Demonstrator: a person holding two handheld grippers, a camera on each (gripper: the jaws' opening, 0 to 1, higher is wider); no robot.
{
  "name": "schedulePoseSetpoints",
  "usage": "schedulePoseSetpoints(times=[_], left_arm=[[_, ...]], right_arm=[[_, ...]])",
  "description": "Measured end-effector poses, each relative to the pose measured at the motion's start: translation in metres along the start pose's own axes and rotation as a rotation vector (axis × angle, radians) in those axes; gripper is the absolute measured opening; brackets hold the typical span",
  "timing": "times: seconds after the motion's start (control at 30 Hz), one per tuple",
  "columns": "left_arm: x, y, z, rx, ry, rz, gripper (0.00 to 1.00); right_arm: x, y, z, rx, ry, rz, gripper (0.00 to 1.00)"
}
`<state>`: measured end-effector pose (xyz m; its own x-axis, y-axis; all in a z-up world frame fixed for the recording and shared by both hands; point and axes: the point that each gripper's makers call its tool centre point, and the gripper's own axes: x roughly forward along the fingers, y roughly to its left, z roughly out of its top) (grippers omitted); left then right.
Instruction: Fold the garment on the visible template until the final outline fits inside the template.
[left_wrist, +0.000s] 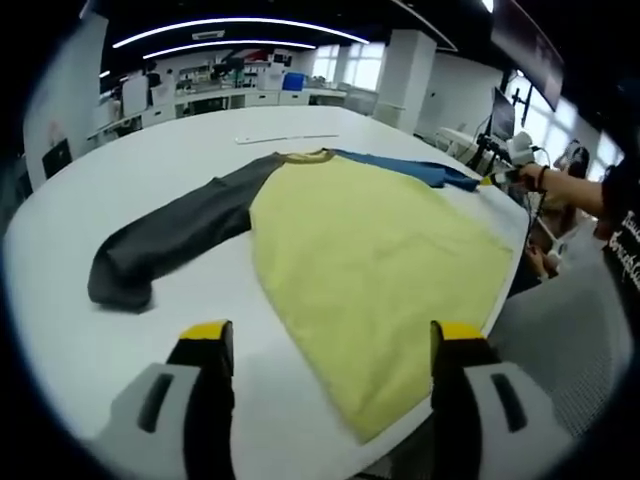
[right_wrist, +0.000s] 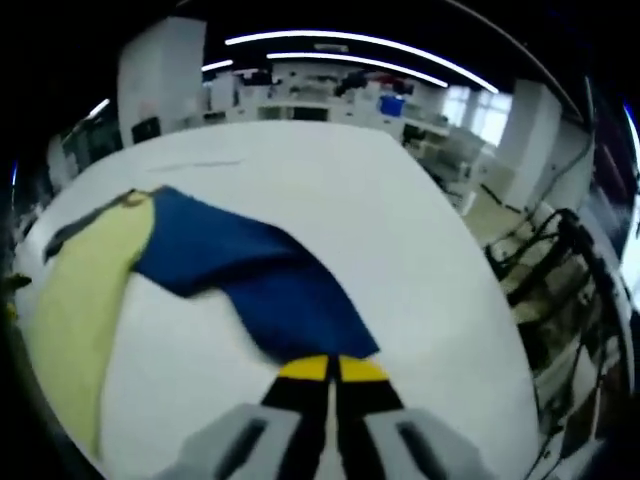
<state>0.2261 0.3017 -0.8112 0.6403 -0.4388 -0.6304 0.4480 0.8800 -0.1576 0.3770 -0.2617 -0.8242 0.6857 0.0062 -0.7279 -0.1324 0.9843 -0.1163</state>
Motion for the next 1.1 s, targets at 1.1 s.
schedulePoseSetpoints(times=[1.1], left_arm=[[0.000,0.005,-0.001,0.009,0.014,0.003,0.81]], right_arm=[[0.029,-0.057,0.007,-0.069,0.068,-0.106,0.00]])
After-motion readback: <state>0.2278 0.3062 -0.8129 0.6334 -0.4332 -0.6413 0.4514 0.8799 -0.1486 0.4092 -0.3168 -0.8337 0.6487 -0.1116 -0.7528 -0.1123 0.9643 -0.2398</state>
